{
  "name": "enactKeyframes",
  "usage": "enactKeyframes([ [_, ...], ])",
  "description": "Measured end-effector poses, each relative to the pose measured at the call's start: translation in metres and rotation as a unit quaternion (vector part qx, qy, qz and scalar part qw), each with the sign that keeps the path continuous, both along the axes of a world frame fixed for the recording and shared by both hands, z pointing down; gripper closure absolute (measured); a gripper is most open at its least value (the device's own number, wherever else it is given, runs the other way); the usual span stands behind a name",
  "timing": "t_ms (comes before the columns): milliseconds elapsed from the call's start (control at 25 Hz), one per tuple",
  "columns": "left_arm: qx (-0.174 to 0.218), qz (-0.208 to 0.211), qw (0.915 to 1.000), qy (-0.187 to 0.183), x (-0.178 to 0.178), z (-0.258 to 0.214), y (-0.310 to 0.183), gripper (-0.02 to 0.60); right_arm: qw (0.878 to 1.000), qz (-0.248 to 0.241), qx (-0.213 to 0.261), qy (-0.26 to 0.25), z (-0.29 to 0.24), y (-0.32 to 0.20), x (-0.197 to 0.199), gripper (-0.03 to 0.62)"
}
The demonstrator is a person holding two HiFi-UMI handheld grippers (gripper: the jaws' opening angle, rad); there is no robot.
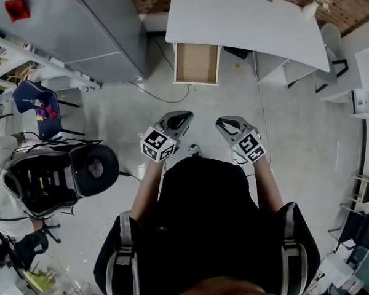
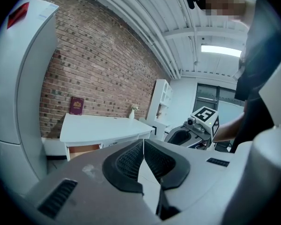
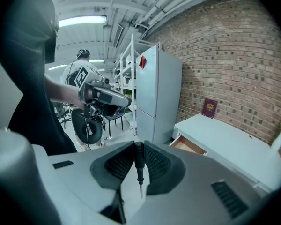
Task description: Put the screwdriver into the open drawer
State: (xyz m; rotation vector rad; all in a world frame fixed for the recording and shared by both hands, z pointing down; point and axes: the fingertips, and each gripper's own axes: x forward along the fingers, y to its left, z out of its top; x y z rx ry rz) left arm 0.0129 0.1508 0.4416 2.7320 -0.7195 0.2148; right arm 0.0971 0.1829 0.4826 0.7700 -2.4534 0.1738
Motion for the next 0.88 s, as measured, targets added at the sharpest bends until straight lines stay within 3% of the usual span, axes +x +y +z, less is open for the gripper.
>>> enactKeyframes([
  [480,0.003,-0.013,0.9999,0.004,-0.039,0.005,-0.012,0.565,1.000,0.001,0.006,0.005,0.004,-0.018,-0.031,0.474],
  [880,0.008,-0.058,0.9982,0.011,-0.064,0.001,-0.024,0.565,0.999,-0.031,0.009,0.010,0.004,-0.040,-0.047,0.474],
])
